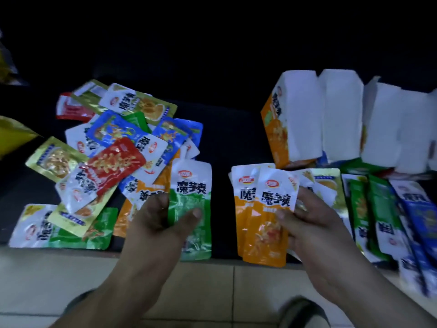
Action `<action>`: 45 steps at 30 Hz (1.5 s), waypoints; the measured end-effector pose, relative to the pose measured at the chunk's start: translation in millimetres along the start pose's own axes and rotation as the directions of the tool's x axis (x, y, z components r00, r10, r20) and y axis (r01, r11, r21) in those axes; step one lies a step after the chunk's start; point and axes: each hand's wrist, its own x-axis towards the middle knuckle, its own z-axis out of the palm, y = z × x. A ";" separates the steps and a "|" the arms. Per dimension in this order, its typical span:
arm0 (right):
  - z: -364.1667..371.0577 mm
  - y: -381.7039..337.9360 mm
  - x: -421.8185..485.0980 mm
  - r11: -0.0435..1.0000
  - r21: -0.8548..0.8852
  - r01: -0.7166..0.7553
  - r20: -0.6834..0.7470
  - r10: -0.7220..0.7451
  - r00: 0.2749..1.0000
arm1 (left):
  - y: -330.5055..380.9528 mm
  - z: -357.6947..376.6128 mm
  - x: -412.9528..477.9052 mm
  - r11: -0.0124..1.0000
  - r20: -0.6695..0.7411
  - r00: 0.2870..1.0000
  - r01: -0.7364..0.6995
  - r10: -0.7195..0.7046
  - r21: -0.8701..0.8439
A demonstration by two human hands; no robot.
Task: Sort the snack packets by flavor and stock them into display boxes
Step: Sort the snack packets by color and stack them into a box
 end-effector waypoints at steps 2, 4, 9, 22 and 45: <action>-4.9 0.7 0.1 0.998 -0.055 0.023 -0.031 -0.025 0.999 | -2.6 6.3 -2.6 1.000 0.030 0.999 0.019 -0.019 0.006; -5.6 -2.7 1.3 0.990 -0.113 0.084 -0.068 -0.092 0.993 | -5.1 12.2 -5.2 1.000 0.042 0.999 -0.007 0.007 0.004; -5.0 -5.3 11.7 0.960 -0.224 0.171 -0.100 -0.197 0.975 | -12.0 18.9 -3.8 0.999 0.094 0.995 -0.024 0.022 0.023; 7.4 10.9 40.0 0.539 -0.757 0.369 0.073 -0.492 0.868 | -21.3 11.5 -2.6 0.990 0.111 0.985 0.133 -0.129 -0.036; -129.5 -2.7 -13.5 0.981 -0.108 0.163 -0.464 -0.195 0.864 | -14.9 139.1 -37.0 0.927 0.514 0.854 -0.120 -0.086 0.354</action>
